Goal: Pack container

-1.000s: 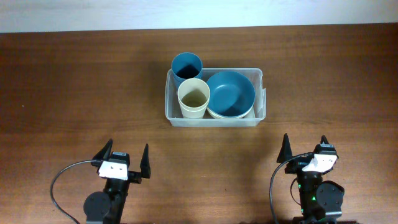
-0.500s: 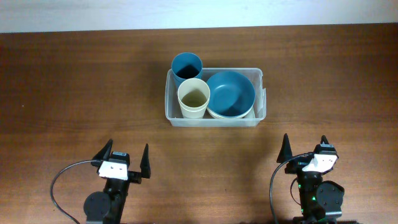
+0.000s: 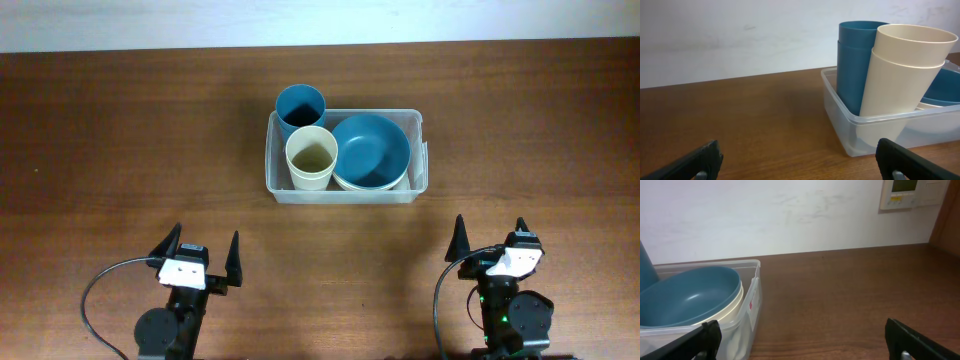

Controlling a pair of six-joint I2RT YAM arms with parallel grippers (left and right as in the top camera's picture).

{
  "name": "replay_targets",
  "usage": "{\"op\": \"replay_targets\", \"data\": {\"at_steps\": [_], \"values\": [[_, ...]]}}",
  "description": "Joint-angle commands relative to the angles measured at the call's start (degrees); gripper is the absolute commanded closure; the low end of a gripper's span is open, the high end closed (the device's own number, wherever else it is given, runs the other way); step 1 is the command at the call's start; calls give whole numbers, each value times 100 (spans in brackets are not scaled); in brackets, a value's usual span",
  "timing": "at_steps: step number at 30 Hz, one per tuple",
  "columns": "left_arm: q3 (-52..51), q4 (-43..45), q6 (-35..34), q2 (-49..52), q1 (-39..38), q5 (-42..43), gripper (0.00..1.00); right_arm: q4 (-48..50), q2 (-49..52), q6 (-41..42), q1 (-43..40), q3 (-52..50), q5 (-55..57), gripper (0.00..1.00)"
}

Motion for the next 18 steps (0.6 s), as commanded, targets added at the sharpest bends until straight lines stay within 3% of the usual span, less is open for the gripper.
{"op": "replay_targets", "data": {"at_steps": [1, 18], "values": [[-39, -2, 94, -55, 35, 42, 0, -35, -48, -46, -42, -42, 7, 1], [-39, -2, 94, -55, 35, 42, 0, -35, -48, -46, -42, -42, 7, 1]]}}
